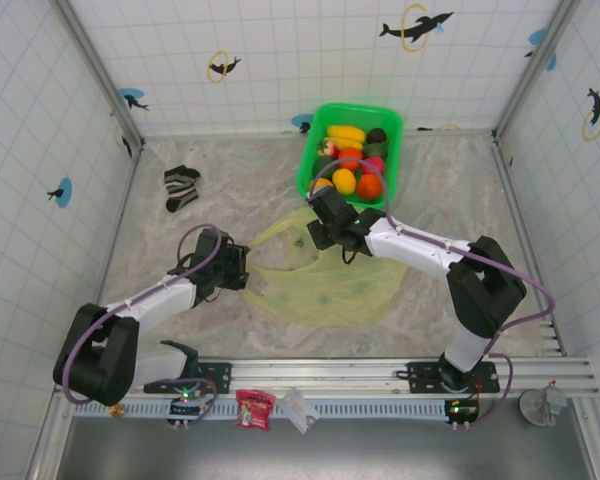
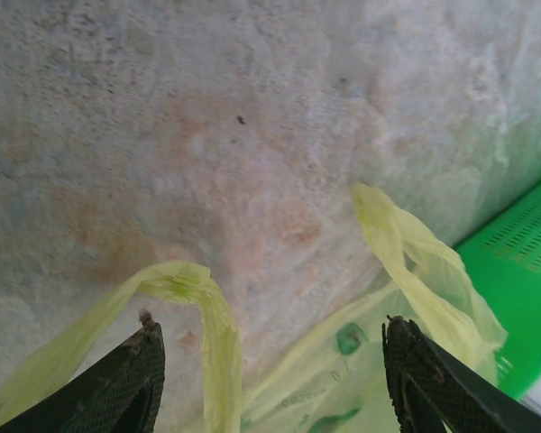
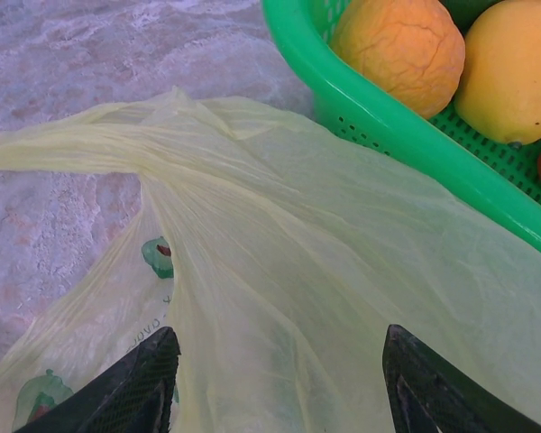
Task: Place the fake fruits into the plastic bag and tie a complex knot
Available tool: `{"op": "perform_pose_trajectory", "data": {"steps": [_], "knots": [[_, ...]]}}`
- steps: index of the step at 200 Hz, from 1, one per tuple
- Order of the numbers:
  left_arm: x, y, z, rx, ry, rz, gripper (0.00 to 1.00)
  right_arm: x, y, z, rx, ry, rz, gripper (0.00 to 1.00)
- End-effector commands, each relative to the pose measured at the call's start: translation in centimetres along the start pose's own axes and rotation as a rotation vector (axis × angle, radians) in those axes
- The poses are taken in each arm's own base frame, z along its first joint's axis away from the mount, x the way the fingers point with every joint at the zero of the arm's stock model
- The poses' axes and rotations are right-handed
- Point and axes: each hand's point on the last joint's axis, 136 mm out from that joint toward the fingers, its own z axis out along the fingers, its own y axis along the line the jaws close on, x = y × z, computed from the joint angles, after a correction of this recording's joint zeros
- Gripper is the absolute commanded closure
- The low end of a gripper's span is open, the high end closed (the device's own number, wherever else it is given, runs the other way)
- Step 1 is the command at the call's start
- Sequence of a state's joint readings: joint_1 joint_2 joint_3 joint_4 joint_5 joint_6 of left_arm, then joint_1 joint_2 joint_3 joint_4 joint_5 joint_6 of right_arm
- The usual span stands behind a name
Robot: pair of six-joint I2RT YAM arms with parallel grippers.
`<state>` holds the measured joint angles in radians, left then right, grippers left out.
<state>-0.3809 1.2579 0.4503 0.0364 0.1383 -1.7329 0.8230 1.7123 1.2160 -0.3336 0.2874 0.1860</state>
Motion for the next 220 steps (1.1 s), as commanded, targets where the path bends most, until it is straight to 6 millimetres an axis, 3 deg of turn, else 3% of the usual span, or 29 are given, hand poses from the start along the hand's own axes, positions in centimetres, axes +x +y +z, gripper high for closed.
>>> {"op": "perform_pose_trajectory", "data": {"steps": [1,31,66,87,121,143,154,199,220], "knots": [[-0.2,-1.5,0.1,0.04,-0.029,0.018,0.38,-0.8,-0.2,-0.1,0.003,-0.033,0.003,0.38],[-2.3,-3.1,-0.7,0.082,-0.168,0.175,0.45,-1.9,-1.0,-1.0,0.018,-0.077,0.021,0.46],[-2.7,-5.3,-1.3,0.148,-0.225,0.386,0.57,-4.0,-3.2,-3.2,0.03,-0.167,0.082,0.52],[-2.3,-5.7,-0.7,0.15,-0.198,0.453,0.69,-4.7,-4.5,-4.3,0.036,-0.206,0.111,0.55],[-1.2,-8.6,0.2,0.157,-0.121,0.645,0.88,-4.7,-5.9,-4.8,0.031,-0.221,0.14,0.6],[-0.9,-10.7,0.5,0.177,-0.056,0.731,0.93,-4.2,-5.8,-4.5,0.001,-0.206,0.143,0.6],[-1.0,-11.3,0.5,0.198,-0.017,0.729,1.0,-3.8,-5.4,-4.1,-0.015,-0.189,0.131,0.61],[-0.4,-14.1,-1.4,0.299,0.032,0.72,1.0,-3.7,-5.7,-3.7,-0.005,-0.182,0.127,0.62],[-0.4,-12.6,-1.7,0.231,0.057,0.605,0.97,-4.1,-5.6,-3.7,-0.032,-0.173,0.138,0.61]]}}
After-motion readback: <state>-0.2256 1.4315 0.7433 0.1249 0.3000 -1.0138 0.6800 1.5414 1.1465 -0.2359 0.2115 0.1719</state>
